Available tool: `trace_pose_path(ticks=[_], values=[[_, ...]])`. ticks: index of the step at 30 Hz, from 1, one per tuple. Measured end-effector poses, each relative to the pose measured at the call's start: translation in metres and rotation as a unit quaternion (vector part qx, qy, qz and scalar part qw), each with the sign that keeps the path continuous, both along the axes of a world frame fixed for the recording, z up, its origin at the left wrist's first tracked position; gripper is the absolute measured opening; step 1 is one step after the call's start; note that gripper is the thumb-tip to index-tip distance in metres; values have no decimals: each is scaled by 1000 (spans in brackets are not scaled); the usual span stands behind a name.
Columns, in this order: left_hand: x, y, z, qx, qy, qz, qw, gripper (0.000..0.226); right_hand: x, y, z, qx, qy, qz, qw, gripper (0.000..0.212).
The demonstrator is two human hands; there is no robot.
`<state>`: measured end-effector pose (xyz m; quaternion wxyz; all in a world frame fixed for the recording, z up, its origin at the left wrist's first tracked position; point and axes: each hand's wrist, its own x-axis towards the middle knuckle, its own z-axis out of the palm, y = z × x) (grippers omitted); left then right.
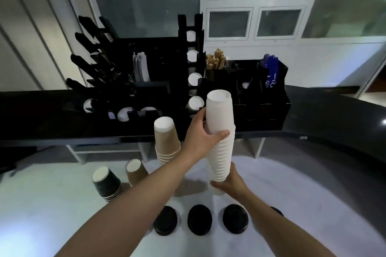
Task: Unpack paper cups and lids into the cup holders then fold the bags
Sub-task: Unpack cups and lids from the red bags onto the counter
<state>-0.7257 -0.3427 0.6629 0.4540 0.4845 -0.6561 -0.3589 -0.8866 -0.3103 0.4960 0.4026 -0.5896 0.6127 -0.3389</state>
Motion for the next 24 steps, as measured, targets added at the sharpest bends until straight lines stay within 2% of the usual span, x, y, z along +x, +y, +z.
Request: trace_pose_path(ticks=[3,7,10,12,17,24], values=[[-12,-12,-20,27,-20,16,999,92,-7,-18,-17,26,5,29,999,100],[-21,-14,-56,62,-44,18,997,90,-16,-35,-33,58,4,54,997,95],[-23,-14,-72,76,-50,23,996,91,-22,-40,-36,47,-15,89,995,95],[-20,-14,-73,84,-60,12,995,90,-26,-43,-40,40,-20,102,994,97],[-15,-18,-74,87,-93,-1,992,86,-29,-45,-50,49,-5,85,995,84],[-17,-21,-82,82,-120,-10,989,91,-29,-46,-55,50,-10,89,995,89]])
